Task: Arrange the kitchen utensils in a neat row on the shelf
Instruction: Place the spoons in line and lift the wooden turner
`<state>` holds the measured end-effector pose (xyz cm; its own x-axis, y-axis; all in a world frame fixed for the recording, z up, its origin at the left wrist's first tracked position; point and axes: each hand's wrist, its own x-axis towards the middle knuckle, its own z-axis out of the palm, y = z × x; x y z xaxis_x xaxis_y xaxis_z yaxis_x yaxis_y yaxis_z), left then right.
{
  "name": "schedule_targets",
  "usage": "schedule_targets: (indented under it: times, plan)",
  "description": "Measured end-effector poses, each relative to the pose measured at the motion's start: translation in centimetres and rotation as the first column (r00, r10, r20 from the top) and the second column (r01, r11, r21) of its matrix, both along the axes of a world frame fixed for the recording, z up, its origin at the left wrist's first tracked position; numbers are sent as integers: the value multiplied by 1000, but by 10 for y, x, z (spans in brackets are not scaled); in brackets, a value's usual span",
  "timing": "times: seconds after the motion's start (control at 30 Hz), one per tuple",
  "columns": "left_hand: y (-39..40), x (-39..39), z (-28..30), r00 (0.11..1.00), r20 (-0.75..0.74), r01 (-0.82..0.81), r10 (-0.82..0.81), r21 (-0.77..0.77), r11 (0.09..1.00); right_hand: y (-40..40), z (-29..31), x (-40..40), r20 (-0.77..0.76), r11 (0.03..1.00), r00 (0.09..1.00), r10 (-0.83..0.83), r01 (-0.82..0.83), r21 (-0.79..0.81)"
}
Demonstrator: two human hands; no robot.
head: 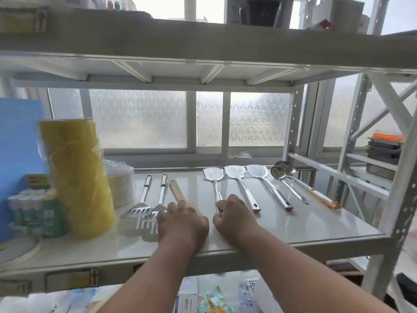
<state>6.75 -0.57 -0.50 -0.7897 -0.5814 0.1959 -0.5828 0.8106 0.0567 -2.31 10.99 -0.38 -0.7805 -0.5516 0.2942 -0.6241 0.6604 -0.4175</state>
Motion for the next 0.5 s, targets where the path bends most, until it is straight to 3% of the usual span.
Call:
schedule_targets:
  times: [0.5]
  plan:
    - [-2,-7,-3,999,-46,-26,27,17,1000,-4,-14,-10,-82,998,996,-38,34,-59]
